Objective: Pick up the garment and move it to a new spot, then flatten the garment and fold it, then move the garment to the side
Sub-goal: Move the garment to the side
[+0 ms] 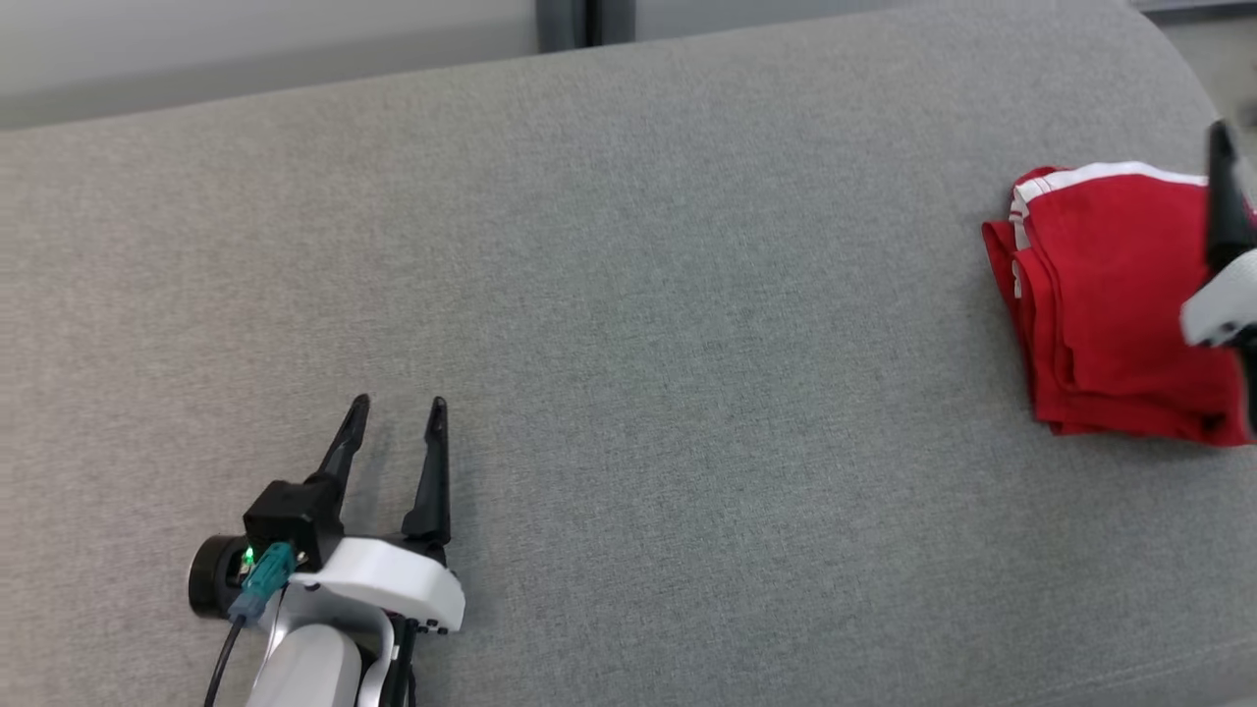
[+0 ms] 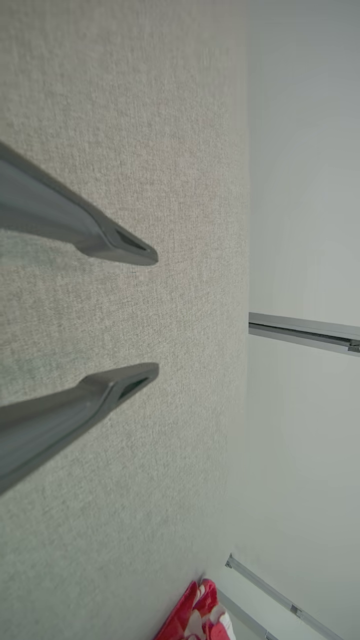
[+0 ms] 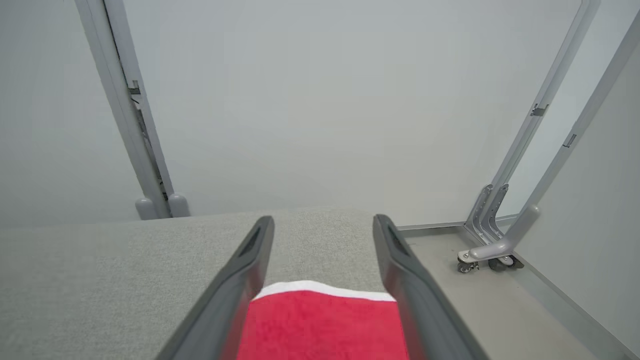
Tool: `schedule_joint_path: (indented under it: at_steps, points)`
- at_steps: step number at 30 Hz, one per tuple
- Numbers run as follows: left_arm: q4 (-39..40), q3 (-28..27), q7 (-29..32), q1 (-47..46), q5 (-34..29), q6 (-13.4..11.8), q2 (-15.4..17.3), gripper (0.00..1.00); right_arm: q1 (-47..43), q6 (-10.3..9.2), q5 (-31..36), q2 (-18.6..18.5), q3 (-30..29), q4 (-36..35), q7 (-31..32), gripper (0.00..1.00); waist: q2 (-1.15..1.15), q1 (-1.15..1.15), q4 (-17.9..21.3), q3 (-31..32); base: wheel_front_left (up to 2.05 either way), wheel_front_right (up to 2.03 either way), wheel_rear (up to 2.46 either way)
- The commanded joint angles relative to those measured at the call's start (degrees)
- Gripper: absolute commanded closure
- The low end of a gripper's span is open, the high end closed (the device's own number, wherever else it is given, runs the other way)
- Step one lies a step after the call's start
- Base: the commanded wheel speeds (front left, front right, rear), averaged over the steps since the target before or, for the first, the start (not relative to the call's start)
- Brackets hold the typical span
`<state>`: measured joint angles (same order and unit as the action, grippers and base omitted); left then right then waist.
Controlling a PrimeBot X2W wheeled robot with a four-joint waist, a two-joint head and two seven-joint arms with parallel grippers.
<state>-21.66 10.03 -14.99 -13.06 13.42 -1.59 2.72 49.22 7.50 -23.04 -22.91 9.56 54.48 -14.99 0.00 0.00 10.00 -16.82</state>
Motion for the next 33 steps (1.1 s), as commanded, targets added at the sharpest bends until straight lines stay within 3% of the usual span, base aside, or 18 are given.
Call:
schedule_joint_path:
  at_steps: [1,7,15,23,33]
  points:
    - [0.4,-0.7,-0.3,1.3,0.3,-0.6,0.3,0.0,-4.1,-0.02,2.4,1.8,-2.3,-4.8,-0.2,0.0,0.0,0.0,-1.0,1.7,0.0,0.0,0.0]
    - [0.5,-2.1,-0.3,3.9,0.5,-1.2,0.3,0.0,-14.9,-0.02,7.9,8.2,-6.1,-16.5,-0.2,0.0,0.0,0.0,-3.1,5.2,0.0,0.0,0.0]
    - [0.2,-4.1,-0.3,7.0,0.2,-1.5,0.3,0.0,-26.4,-0.02,10.8,15.1,-5.6,-22.8,-0.2,0.0,0.0,0.0,-6.2,10.0,0.0,0.0,0.0]
    - [0.1,-5.0,-0.3,10.3,0.2,-2.1,0.3,0.0,-34.4,-0.02,10.1,18.9,-4.3,-24.4,-0.2,0.0,0.0,0.0,-8.7,14.3,0.0,0.0,0.0]
    - [0.6,-6.3,-0.3,11.9,0.6,-2.5,0.3,0.0,-37.2,-0.02,9.7,19.8,-2.1,-25.3,-0.2,0.0,0.0,0.0,-9.9,16.9,0.0,0.0,0.0]
